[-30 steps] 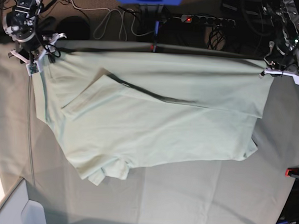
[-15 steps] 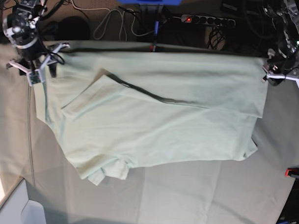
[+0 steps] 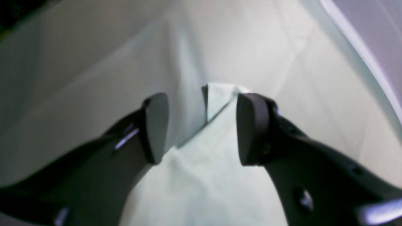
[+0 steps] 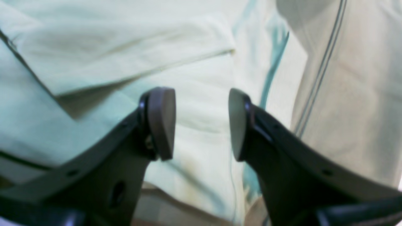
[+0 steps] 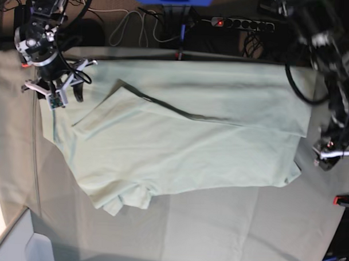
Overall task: Layout the t-shirt on the table in an organized manner, then fold the t-shirt properly
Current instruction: 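Release the shirt and move the left gripper along its side toward the hem, then move the right gripper along the shirt side toward the hem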
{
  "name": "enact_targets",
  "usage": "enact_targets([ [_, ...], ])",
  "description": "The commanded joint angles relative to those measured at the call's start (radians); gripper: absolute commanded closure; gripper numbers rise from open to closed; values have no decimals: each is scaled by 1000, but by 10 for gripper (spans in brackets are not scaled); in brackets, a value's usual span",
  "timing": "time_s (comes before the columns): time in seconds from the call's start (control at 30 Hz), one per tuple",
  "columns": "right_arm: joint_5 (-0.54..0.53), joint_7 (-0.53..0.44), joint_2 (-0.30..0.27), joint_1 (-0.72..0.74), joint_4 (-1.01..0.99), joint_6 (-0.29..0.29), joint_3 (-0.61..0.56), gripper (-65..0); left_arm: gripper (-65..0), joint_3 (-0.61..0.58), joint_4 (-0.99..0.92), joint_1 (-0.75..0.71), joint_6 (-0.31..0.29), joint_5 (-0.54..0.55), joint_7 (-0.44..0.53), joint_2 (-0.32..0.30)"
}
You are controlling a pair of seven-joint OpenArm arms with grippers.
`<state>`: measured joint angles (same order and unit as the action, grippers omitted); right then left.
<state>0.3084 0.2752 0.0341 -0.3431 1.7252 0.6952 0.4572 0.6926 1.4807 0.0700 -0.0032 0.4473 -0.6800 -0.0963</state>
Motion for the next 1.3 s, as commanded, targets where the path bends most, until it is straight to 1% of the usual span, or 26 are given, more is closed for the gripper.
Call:
enact_targets([
  [0.0,-12,-18,-7,2,17,3,18,-280,-337,2,-51,61,7,2,16,-24],
  [0.1,-12,-18,-7,2,17,3,50,-280,-337,0,-269,212,7,2,19,-64],
  [0.23,-12,-18,-7,2,17,3,82,-280,-337,-1,-536,359,6,2,36,-116],
  [0.3,-12,-18,-7,2,17,3,82,-280,-337,-26,-636,406,6,2,96,-130],
  [0.4,-10,-24,-12,-3,25,3,82,-280,-337,-156,-740,420,6,2,234,-148],
  [0.5,-10,-24,-27,3,25,3,78,-280,-337,-273,-803,416,9,2,368,-148],
  [0.53,-10,-24,-33,3,23,3,76,-280,-337,-308,-823,414,10,2,398,-148],
  [0.6,-10,-24,-40,12,23,3,74,-280,-337,-353,-865,414,12,2,440,-148],
  [0.7,-10,-20,-49,23,20,3,81,-280,-337,-362,-928,414,12,5,486,-147],
  [0.77,-10,-20,-73,22,17,3,79,-280,-337,-362,-946,414,9,5,507,-147],
  [0.87,-10,-20,-78,20,16,3,82,-280,-337,-362,-951,414,7,6,523,-147],
  [1.27,-10,-18,-73,12,16,3,82,-280,-334,-368,-954,422,7,2,529,-147],
])
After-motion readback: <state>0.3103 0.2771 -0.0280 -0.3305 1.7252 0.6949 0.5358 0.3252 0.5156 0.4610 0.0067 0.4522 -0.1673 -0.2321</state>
